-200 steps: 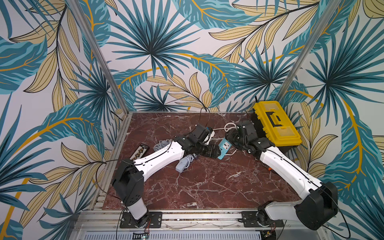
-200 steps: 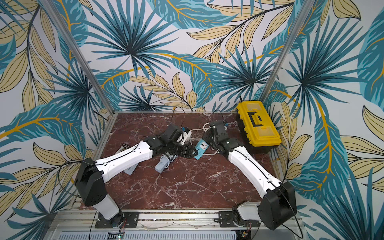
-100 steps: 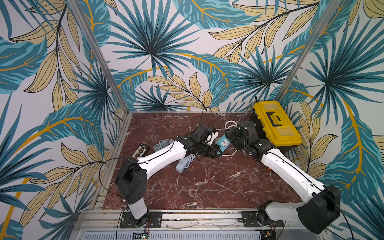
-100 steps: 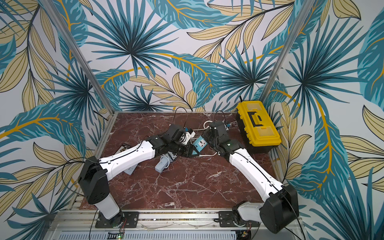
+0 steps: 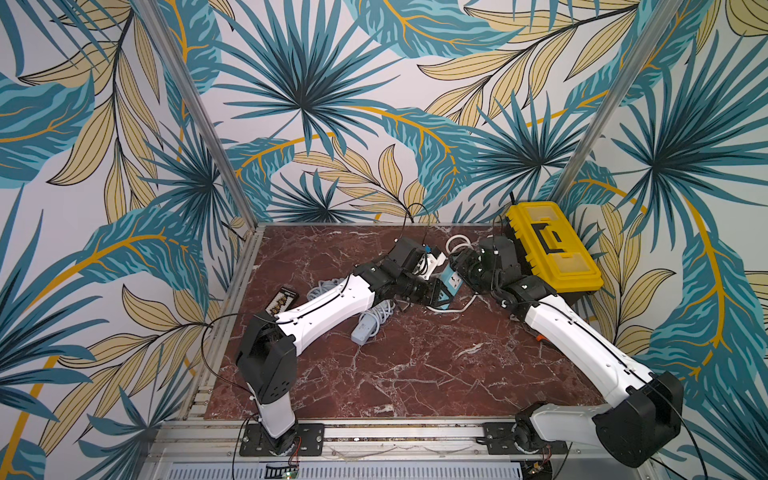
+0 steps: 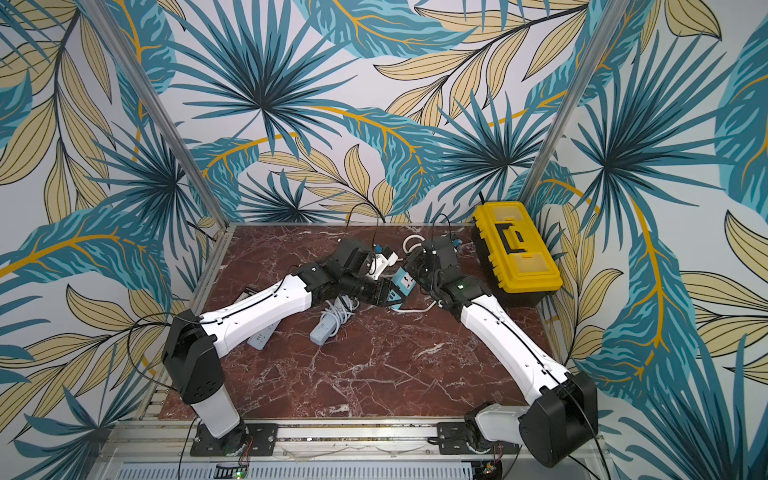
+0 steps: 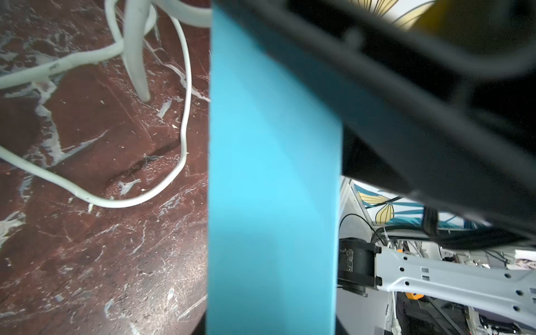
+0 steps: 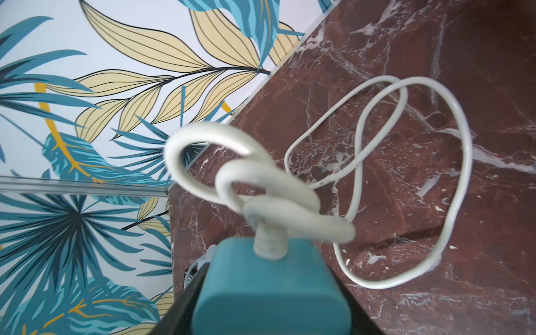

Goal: Wrap the cord around the power strip
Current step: Pick up the power strip from the center of the board, then adjust the power cord at the center of the board.

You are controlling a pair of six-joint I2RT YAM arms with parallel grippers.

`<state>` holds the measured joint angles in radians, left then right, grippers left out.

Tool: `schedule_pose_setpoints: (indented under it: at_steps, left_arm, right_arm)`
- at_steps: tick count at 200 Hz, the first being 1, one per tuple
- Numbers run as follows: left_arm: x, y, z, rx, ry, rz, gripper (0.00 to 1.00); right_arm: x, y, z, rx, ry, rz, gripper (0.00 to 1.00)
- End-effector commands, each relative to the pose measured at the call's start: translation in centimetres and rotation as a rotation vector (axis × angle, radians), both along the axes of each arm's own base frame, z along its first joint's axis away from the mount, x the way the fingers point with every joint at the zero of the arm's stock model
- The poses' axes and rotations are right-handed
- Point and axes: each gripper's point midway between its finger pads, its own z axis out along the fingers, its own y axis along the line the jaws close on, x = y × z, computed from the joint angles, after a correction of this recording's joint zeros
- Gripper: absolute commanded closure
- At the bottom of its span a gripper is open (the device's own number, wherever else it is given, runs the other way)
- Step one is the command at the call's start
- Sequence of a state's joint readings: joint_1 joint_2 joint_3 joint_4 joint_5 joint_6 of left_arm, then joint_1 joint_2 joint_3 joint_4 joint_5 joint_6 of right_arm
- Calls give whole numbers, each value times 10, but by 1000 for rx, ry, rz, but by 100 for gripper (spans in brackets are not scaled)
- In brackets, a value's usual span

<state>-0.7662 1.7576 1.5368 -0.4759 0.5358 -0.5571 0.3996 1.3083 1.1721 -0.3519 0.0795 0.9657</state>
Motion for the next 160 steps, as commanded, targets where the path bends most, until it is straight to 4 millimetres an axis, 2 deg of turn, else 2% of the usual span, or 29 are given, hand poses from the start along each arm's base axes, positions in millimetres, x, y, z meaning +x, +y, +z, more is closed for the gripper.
schedule_pose_setpoints:
  at_steps: [1, 16, 34, 50, 68, 79, 89, 105, 115, 143, 160]
  left_arm:
    - [34, 11, 24, -34, -100, 64, 93]
    - [51, 24, 48, -45, -185, 105, 98]
    - [61, 31, 98, -73, -343, 111, 100]
    - [57, 25, 149, -142, -435, 60, 100]
    - [40, 15, 199, -224, -522, -9, 100]
    - [27, 7, 215, -240, -558, -54, 100]
    - [18, 2, 224, -247, -576, -85, 100]
    - [9, -3, 229, -260, -579, -122, 100]
    - [6, -3, 232, -268, -581, -127, 100]
    - [-1, -6, 241, -294, -584, -157, 100]
    - [-5, -8, 248, -311, -586, -170, 100]
  right_arm:
    - [-4, -14, 40, -80, -110, 83, 29]
    - [-11, -46, 60, -174, -167, 46, 26]
    - [-21, -81, 70, -351, -200, -10, 23]
    - [-18, -100, 44, -511, -158, -16, 23]
    - [-7, -95, 2, -600, -91, 76, 22]
    - [-2, -87, -12, -599, -77, 124, 22]
    - [3, -77, -14, -572, -107, 161, 22]
    - [11, -66, -4, -516, -190, 174, 21]
    - [17, -56, 11, -483, -263, 190, 20]
    - [27, -31, 31, -398, -389, 240, 17]
    - [38, -30, 21, -416, -376, 219, 14]
